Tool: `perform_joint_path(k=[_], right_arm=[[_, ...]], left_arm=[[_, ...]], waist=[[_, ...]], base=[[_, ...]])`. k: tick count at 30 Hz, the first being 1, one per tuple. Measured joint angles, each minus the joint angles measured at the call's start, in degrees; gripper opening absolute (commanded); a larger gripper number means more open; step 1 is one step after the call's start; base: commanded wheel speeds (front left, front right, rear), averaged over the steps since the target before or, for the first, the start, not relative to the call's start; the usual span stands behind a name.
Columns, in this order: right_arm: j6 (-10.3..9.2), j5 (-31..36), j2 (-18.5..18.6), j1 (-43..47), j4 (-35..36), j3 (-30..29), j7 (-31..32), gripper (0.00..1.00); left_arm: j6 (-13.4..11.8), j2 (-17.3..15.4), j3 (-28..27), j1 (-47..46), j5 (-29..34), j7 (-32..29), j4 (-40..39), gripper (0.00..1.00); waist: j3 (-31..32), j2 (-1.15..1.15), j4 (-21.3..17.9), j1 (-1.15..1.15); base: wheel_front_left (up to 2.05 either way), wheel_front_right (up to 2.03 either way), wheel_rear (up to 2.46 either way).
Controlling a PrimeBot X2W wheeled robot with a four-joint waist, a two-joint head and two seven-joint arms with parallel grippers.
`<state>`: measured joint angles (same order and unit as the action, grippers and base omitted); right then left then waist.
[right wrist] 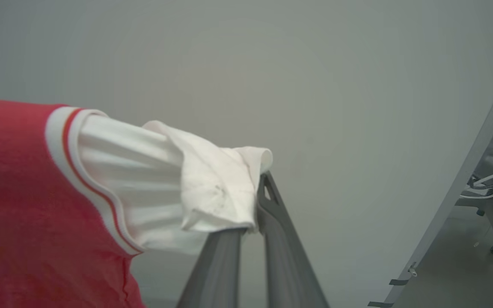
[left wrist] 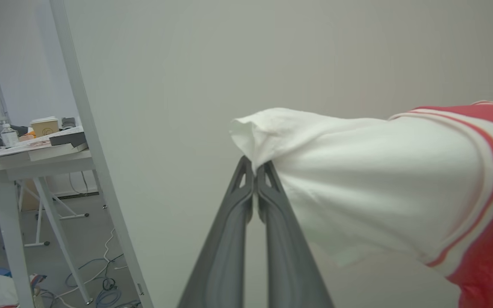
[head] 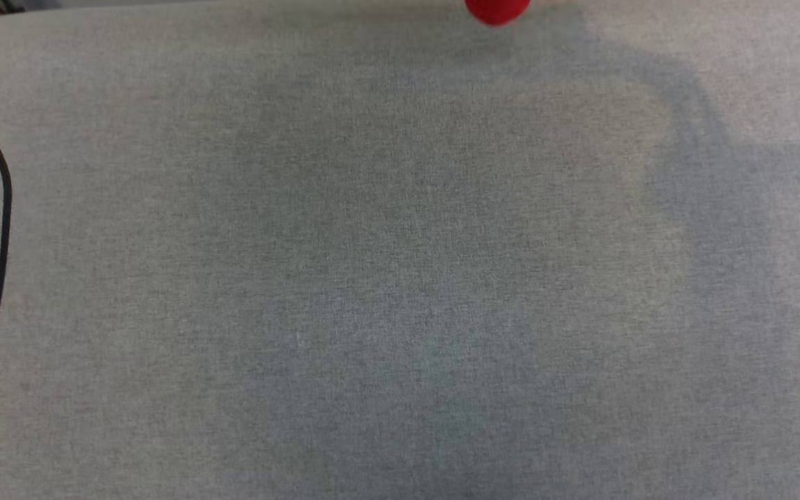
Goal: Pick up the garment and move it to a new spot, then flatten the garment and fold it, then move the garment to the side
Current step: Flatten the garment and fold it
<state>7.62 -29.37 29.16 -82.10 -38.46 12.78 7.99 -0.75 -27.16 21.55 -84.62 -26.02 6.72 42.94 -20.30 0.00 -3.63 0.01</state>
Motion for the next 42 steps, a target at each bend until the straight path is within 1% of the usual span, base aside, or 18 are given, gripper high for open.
perform_joint_path(k=[4, 9, 11, 16, 19, 23, 29, 31, 37, 42], right_arm=[[-0.01, 1.3, -0.6, -6.8, -3.8, 2.0, -2.6, 0.00], [-0.01, 1.3, -1.8, -12.0, -7.1, 4.0, -5.5, 0.00], [-0.02, 1.1, -2.4, -12.7, -8.4, 5.5, -6.6, 0.00], [-0.03, -2.8, -4.6, -12.8, -11.2, 9.0, -8.1, 0.00], [-0.03, -5.5, -4.9, -11.8, -11.8, 11.6, -8.9, 0.00], [-0.03, -9.7, -4.4, -7.6, -11.3, 15.4, -9.3, 0.00], [-0.08, -16.0, -2.5, 1.9, -7.4, 20.6, -11.3, 0.00], [-0.08, -17.8, -1.6, 6.5, -5.8, 22.2, -12.4, 0.00], [-0.08, -22.5, 1.3, 20.3, -1.0, 24.9, -16.3, 0.00], [-0.08, -25.1, 3.0, 31.1, 3.0, 25.4, -18.4, 0.00]], left_arm=[[0.4, 0.1, 0.5, -6.1, 1.3, 1.7, 3.5, 0.00], [0.5, 0.7, 0.7, -11.0, 2.0, 3.5, 6.3, 0.00], [0.5, 1.6, 0.8, -11.5, 2.0, 4.1, 7.4, 0.00], [0.5, 3.7, 0.7, -10.8, 1.3, 6.0, 9.8, 0.00], [1.5, 4.3, 0.5, -8.6, 0.4, 6.7, 11.1, 0.00], [3.6, 5.4, 0.3, -3.9, -1.5, 7.0, 12.4, 0.00], [5.7, 6.4, -1.2, 5.4, -4.5, 7.9, 11.5, 0.00], [6.1, 6.5, -2.4, 10.7, -5.4, 7.9, 9.5, 0.00], [6.2, 6.8, -6.4, 27.1, -6.0, 7.9, 1.7, 0.00], [6.3, 7.8, -8.4, 40.3, -6.2, 7.9, -4.7, 0.00]], waist=[[-3.6, 0.00, -0.3, 0.00], [-8.0, 0.00, -0.5, 0.00], [-9.9, 0.00, -0.5, 0.00], [-13.8, 0.00, -0.5, 0.00], [-15.4, 0.00, -0.4, 0.00], [-15.9, 0.00, 0.0, 0.00], [-14.2, 0.00, 0.4, 0.00], [-13.2, 0.00, 0.5, 0.00], [-9.4, 0.00, 1.0, -0.01], [-5.5, 0.00, 1.3, -0.01]], base=[[0.00, 0.00, 0.00], [0.00, 0.00, 0.00], [0.00, 0.00, 0.00], [0.00, 0.00, 0.00], [0.00, 0.00, 0.00], [0.00, 0.00, 0.00], [0.00, 0.00, 0.00], [0.00, 0.00, 0.00], [0.00, 0.00, 0.00], [0.00, 0.00, 0.00]])
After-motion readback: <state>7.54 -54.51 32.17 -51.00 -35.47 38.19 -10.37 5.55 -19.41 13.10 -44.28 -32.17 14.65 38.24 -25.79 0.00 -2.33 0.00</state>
